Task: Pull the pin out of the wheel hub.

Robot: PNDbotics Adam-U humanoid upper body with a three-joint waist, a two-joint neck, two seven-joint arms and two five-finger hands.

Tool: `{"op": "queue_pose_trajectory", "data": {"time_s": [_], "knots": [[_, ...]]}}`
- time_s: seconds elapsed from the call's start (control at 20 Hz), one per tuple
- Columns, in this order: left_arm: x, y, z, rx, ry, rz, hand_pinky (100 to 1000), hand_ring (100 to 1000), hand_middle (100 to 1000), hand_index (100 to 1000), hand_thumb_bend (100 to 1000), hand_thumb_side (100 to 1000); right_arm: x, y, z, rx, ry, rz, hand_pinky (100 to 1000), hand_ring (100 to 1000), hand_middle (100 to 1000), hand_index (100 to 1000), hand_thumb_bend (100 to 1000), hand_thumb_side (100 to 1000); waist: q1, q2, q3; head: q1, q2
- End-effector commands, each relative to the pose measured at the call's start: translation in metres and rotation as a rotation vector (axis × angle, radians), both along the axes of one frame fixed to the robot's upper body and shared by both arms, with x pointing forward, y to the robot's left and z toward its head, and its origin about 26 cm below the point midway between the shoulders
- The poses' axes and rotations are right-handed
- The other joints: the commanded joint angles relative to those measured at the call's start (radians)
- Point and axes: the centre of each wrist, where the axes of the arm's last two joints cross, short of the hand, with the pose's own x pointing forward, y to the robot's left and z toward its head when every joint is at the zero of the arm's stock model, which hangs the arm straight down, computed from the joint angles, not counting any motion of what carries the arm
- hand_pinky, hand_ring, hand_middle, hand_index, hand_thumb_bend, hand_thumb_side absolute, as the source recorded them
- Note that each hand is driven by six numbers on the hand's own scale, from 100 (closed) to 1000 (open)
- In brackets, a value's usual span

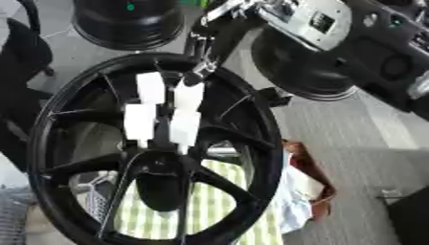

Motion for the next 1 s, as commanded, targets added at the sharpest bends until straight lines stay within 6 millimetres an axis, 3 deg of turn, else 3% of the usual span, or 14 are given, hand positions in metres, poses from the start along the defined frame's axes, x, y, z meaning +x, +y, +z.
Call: {"op": "queue_pose_trajectory", "data": {"time_s": [0.05,0.55,1.0], "knots": [[-0.002,0.002,0.010,0.023,-0.018,0.002,822,880,771,836,525,573,-0.005,-0.005,0.012,-0.043,0.031,-0.076,811,893,811,893,518,469,0.007,-0.011,-0.001,0.000,-0.006],[-0.001,0.002,0.009,0.022,-0.016,0.001,822,880,772,835,523,574,-0.017,0.002,0.008,-0.081,0.009,-0.132,811,897,814,899,525,476,0.004,-0.010,0.002,-0.017,-0.012],[-0.001,0.001,0.009,0.020,-0.018,0.000,823,879,772,835,521,574,-0.014,0.003,-0.001,-0.090,0.010,-0.201,814,898,816,899,524,464,0.007,-0.003,0.006,-0.042,-0.014]]}}
